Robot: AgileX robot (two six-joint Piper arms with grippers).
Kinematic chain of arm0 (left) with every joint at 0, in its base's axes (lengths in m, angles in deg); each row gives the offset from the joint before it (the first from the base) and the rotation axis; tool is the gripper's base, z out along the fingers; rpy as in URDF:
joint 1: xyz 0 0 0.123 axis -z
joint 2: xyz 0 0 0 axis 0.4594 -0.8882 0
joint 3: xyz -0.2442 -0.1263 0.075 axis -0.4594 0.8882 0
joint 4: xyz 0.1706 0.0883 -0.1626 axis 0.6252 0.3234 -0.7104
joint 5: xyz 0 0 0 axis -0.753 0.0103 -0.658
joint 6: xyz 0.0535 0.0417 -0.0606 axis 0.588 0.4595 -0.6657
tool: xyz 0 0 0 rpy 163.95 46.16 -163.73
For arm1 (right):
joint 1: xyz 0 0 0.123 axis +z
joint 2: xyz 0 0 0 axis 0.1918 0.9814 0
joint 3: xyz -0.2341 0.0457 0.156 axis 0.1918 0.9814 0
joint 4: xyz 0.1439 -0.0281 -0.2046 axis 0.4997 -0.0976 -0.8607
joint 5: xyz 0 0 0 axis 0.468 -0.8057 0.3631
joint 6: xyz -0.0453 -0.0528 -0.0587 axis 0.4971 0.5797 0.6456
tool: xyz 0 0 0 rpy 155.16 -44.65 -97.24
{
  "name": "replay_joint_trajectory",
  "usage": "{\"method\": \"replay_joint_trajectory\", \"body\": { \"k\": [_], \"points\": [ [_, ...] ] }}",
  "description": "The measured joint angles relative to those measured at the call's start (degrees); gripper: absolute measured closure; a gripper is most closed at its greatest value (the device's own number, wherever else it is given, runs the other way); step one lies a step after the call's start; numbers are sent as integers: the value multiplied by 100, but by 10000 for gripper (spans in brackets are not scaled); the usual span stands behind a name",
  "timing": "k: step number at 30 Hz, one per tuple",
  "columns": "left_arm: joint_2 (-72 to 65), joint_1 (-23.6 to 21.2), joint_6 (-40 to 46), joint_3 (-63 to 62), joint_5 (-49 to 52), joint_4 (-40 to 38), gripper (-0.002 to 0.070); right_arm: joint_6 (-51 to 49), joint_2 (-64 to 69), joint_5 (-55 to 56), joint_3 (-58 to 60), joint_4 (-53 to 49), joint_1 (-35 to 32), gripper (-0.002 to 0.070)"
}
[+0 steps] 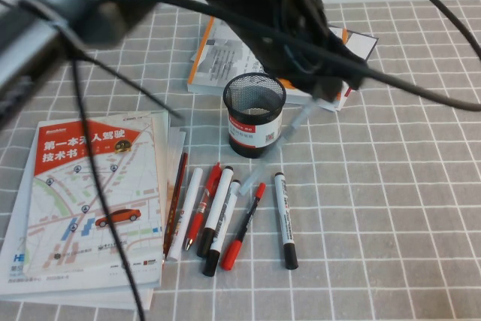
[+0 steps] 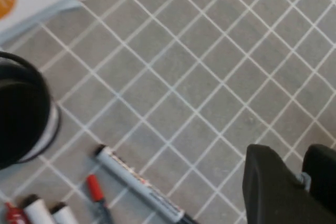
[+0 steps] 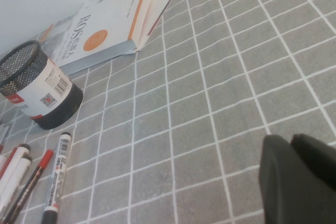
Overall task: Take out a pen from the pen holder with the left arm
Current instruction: 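Take a marker out of the pen holder and lay it on the table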
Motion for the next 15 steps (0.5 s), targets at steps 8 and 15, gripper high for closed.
{"method": "replay_joint_trajectory", "body": {
  "k": [8, 15],
  "points": [
    [-1055, -18, -1504, 9, -716, -409, 578, 125, 0, 0, 0, -23, 0, 689],
    [-1591, -118, -2762, 9, -1380, -357, 578, 187, 0, 0, 0, -23, 0, 689]
  ]
}}
